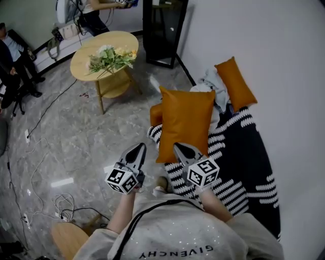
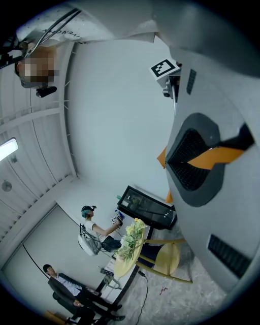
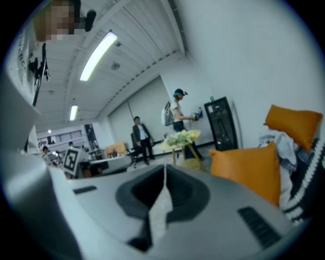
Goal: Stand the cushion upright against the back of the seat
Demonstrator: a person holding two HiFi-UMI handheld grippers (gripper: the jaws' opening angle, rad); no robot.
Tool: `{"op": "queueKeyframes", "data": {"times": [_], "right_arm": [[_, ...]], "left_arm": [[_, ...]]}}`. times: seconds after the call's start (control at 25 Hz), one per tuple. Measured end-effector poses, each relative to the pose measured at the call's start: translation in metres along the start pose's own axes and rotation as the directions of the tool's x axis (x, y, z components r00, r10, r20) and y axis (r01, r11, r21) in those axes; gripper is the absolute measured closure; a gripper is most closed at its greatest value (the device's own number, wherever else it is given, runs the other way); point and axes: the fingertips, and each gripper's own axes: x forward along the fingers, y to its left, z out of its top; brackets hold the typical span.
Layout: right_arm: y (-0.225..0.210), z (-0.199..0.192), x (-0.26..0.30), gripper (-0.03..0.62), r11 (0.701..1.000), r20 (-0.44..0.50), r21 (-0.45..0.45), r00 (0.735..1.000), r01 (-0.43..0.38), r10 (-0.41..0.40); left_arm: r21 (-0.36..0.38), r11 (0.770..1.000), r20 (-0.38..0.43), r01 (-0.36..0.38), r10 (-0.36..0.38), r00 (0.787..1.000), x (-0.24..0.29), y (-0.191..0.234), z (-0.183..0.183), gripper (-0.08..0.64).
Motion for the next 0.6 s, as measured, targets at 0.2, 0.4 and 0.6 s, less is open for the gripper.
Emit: {"op": "queueKeyframes", "data": {"times": [0.2,0.4,0.6], "right_arm": [[-0.008,0.000,0.022,0.572,0.999,-0.050,0.004,0.998,-0.040,0.040],[-0.026,-0.002,0.046,0.571,1.000,-0.084,-0.005,0.996,-0.017,0.016],[-0.059,0.009,0.078,0.569,0.998,-0.123,-0.044,0.991,0.040,-0.045]], "left_arm": [[-0.008,1.000,-0.021,-0.010,0.010,1.000,0.019,0.014,0.000,0.535],[-0.005,1.000,-0.053,-0.010,0.010,0.999,0.034,0.033,-0.001,0.535],[-0.033,0.999,-0.076,0.010,-0.012,0.997,0.068,0.062,0.001,0.535]]}}
